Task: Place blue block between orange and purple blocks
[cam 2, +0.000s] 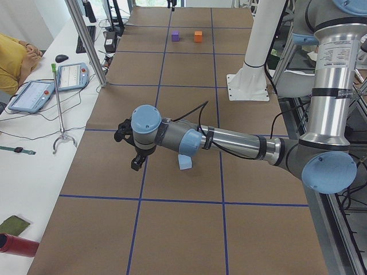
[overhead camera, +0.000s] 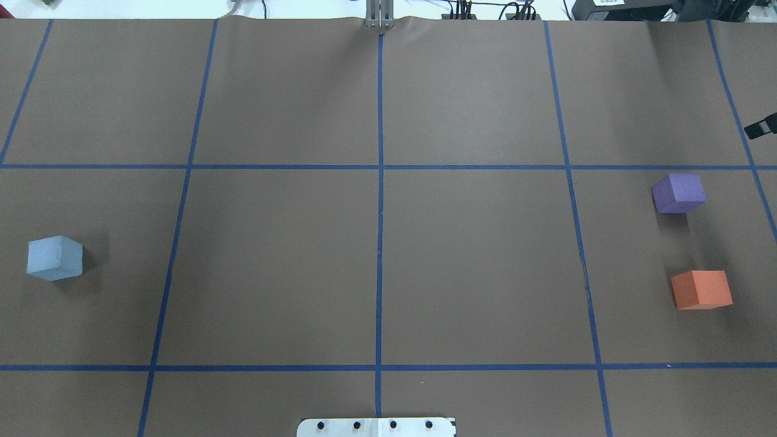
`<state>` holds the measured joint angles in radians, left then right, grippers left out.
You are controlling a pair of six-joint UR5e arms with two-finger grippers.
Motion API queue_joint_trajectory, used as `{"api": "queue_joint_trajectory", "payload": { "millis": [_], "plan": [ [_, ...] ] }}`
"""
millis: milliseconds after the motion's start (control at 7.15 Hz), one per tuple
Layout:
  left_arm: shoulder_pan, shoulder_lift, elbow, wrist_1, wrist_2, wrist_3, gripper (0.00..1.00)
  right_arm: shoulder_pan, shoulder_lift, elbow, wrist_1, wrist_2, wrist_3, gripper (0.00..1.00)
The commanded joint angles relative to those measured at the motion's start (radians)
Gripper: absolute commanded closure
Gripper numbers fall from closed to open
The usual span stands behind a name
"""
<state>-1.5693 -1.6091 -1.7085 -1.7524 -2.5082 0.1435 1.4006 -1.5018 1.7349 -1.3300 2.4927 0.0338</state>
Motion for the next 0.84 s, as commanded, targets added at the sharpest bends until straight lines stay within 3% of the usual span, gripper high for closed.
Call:
{"api": "queue_joint_trajectory", "payload": {
  "millis": [0, 699],
  "plan": [
    [0.0, 0.009, 0.001, -0.043, 0.0, -0.001, 0.0, 0.0, 0.0, -0.003, 0.0, -0.002, -0.002, 0.0],
    [0.0, 0.03, 0.003, -0.038, 0.044, -0.088, 0.0, 0.001, -0.003, -0.024, 0.002, -0.023, -0.003, 0.0]
  ]
}}
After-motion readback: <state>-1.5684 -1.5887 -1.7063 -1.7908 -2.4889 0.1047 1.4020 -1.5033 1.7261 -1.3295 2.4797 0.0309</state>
